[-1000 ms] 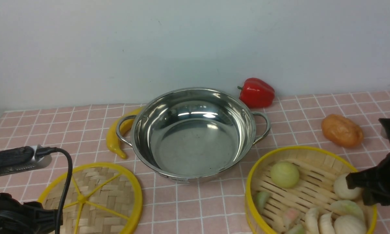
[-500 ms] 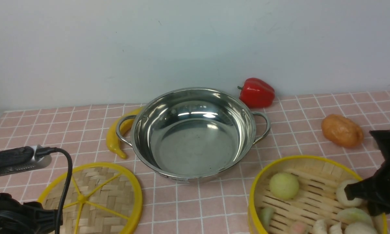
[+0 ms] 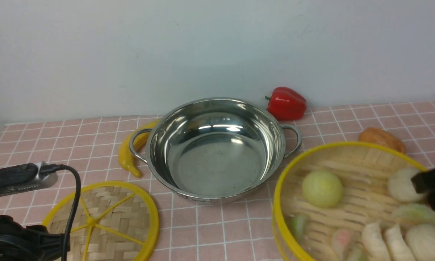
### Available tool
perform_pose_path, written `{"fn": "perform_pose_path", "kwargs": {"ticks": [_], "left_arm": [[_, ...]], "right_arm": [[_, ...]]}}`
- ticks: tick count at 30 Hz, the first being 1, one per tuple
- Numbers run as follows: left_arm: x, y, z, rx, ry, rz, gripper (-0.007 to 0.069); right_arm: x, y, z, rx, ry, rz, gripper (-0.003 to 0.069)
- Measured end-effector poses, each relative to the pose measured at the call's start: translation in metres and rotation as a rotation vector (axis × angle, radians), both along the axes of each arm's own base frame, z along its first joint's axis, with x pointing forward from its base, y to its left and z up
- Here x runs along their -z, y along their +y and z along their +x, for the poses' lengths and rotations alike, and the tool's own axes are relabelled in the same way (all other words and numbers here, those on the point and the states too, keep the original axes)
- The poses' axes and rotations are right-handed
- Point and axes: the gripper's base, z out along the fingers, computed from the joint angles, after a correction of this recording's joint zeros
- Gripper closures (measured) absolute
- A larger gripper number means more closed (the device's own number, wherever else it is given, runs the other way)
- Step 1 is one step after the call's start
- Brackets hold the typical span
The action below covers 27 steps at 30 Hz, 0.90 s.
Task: Place the steamer in the pot on the pink tablecloth, and put the lid on the steamer.
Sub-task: 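Place the bamboo steamer basket of food into the steel pot with the right gripper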
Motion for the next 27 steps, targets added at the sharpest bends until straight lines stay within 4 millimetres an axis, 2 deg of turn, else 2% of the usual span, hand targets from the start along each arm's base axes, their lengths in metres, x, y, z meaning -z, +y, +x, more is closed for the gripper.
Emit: {"fn": "perform_pose_path", "kwargs": {"ticks": [1, 2, 3, 6, 7, 8, 10, 11, 14, 15, 16, 17, 22, 27], "left_arm": [[0.0, 0.0, 0.0, 0.0, 0.0, 0.0, 0.0382], [0.0, 0.0, 0.0, 0.0, 0.0, 0.0, 0.0382], [0.0, 0.0, 0.0, 0.0, 0.0, 0.0, 0.0382], [0.0, 0.0, 0.0, 0.0, 0.0, 0.0, 0.0382], [0.0, 0.0, 0.0, 0.0, 0.0, 0.0, 0.0382], [0.0, 0.0, 0.0, 0.0, 0.0, 0.0, 0.0382], [0.0, 0.0, 0.0, 0.0, 0.0, 0.0, 0.0382], [0.0, 0.0, 0.0, 0.0, 0.0, 0.0, 0.0382], [0.0, 0.0, 0.0, 0.0, 0.0, 0.0, 0.0382], [0.0, 0.0, 0.0, 0.0, 0.0, 0.0, 0.0382], [0.0, 0.0, 0.0, 0.0, 0.0, 0.0, 0.0382], [0.0, 0.0, 0.0, 0.0, 0.0, 0.0, 0.0382], [0.0, 0.0, 0.0, 0.002, 0.0, 0.001, 0.0382], [0.0, 0.0, 0.0, 0.002, 0.0, 0.001, 0.0382]], "right_arm": [[-0.002, 0.001, 0.002, -0.001, -0.005, 0.005, 0.0592], [-0.014, 0.006, 0.016, -0.011, -0.041, 0.039, 0.0592], [-0.018, 0.007, 0.018, -0.012, -0.054, 0.047, 0.0592], [-0.029, 0.022, 0.053, -0.045, -0.095, 0.075, 0.0592], [-0.033, 0.034, 0.075, -0.071, -0.123, 0.083, 0.0592], [-0.033, 0.038, 0.08, -0.077, -0.125, 0.085, 0.0592], [-0.022, 0.059, 0.111, -0.112, -0.117, 0.092, 0.0592], [-0.023, 0.066, 0.119, -0.124, -0.128, 0.096, 0.0592], [-0.009, 0.088, 0.146, -0.159, -0.108, 0.098, 0.0592], [-0.001, 0.107, 0.163, -0.193, -0.099, 0.098, 0.0592], [0.001, 0.119, 0.172, -0.213, -0.099, 0.1, 0.0592], [0.004, 0.12, 0.173, -0.216, -0.091, 0.098, 0.0592], [0.011, 0.161, 0.196, -0.289, -0.105, 0.108, 0.0592], [0.02, 0.178, 0.215, -0.297, -0.147, 0.12, 0.0592]]}}
